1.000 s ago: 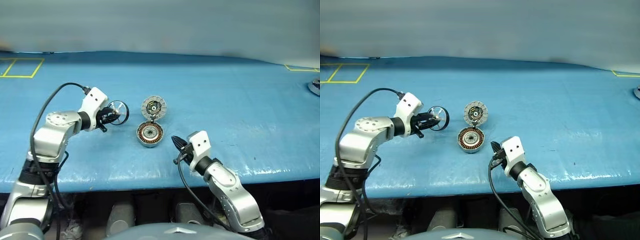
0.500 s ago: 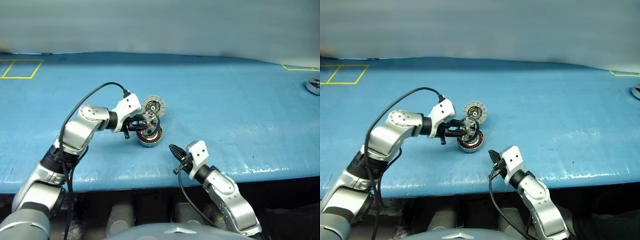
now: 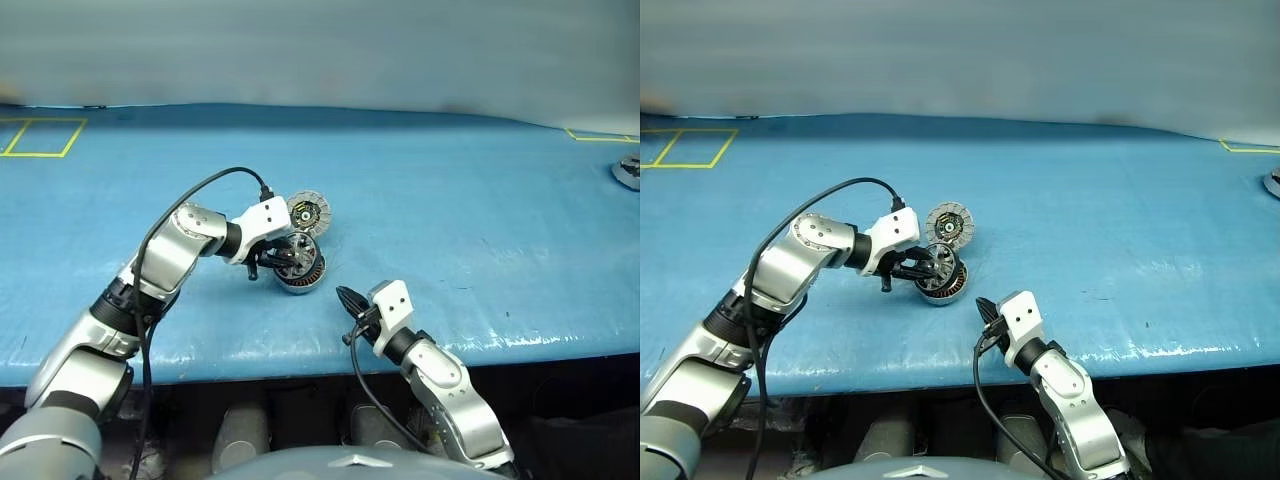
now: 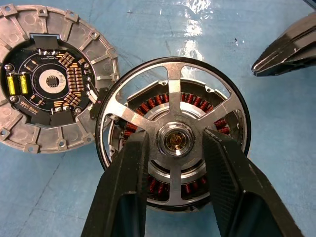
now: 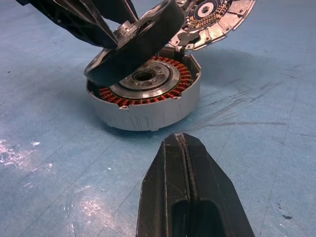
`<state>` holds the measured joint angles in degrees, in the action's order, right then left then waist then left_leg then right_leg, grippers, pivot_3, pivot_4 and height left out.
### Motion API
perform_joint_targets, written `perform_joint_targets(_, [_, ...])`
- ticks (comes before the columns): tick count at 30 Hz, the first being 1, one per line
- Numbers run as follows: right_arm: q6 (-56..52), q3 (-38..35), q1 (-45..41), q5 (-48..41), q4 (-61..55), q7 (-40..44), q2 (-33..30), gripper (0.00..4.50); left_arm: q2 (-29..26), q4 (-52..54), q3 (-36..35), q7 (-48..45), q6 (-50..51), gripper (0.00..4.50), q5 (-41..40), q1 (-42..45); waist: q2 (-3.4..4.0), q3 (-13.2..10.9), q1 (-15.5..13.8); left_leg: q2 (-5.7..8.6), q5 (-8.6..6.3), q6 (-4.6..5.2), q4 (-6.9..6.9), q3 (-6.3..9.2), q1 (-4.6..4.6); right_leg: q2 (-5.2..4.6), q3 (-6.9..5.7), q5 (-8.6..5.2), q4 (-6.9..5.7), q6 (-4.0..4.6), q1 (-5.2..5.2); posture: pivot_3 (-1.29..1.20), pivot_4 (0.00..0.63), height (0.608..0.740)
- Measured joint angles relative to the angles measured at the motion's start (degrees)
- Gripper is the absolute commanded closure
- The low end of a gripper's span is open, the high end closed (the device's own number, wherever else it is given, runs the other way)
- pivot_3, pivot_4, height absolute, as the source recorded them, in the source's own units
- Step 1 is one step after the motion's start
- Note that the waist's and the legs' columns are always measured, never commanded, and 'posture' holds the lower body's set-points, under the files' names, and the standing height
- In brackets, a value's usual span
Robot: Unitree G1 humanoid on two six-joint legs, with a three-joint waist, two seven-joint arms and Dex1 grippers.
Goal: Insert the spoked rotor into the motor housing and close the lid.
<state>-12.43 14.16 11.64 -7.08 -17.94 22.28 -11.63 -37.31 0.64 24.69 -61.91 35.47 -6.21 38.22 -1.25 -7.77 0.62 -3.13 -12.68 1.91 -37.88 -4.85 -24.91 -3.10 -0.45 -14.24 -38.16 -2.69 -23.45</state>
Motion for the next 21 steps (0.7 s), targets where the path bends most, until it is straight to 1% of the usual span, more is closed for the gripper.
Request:
perform_joint_targets(7, [0.0,0.04,-0.16,0.24,0.79,-0.32,0.43,4.5,-0.32,-0.47,0.87,-1.89,-1.24,3.17,1.92,0.63,0.0,0.0,0.06,-0.01,0.0,0.0,0.01,0.0,0.0,0.01,0.0,0.0,0.0,0.0,-0.01,0.0,0.15,0.74])
perform_joint_targets(9, [0.0,0.04,-0.19,0.28,0.95,-0.44,0.45,4.5,-0.33,-0.58,1.02,-2.27,-1.23,2.46,2.42,0.83,0.0,0.0,0.06,-0.01,0.0,0.0,0.0,0.0,0.0,0.01,0.0,0.0,-0.01,0.0,-0.01,0.0,0.15,0.74])
perform_joint_targets(10, [0.0,0.02,-0.23,0.33,1.05,-0.55,0.46,4.5,-0.16,-0.61,1.05,-2.55,-1.16,2.23,2.67,0.9,0.0,0.0,0.05,-0.01,0.0,0.0,0.0,0.0,0.0,0.01,0.0,-0.01,-0.01,-0.01,-0.01,0.0,0.15,0.74])
perform_joint_targets(13, [0.0,-0.06,-0.58,0.48,1.1,-0.66,0.33,4.5,1.49,-0.58,0.18,-2.14,-0.57,1.25,1.78,0.9,0.0,0.0,-0.06,0.0,0.0,0.01,-0.04,0.01,-0.03,0.01,0.0,-0.01,-0.01,-0.04,0.0,0.0,0.15,0.74])
perform_joint_targets(17, [-0.07,-0.21,-1.04,0.44,1.09,-0.63,0.21,4.5,1.98,2.04,-4.59,-2.42,2.02,1.25,-3.17,0.7,0.0,0.0,0.04,-0.02,0.0,0.01,-0.07,0.02,-0.04,0.01,0.0,0.0,-0.02,-0.04,-0.01,0.0,0.15,0.74])
perform_joint_targets(20, [-0.27,-0.72,-1.03,0.22,1.06,-0.57,-0.02,4.5,0.93,5.76,-8.63,-1.86,3.88,1.93,-6.08,-1.77,0.01,0.0,0.24,-0.02,0.0,0.0,0.0,0.0,0.04,0.01,0.06,0.02,-0.03,-0.02,0.02,0.0,0.15,0.74])
perform_joint_targets(21, [-0.35,-0.84,-1.06,0.19,1.06,-0.55,-0.21,4.5,0.58,6.83,-9.75,-1.45,4.54,2.28,-6.6,-3.31,0.01,0.0,0.24,-0.02,0.0,0.0,0.0,0.0,0.05,0.01,0.05,0.02,-0.05,-0.02,0.02,0.0,0.15,0.74])
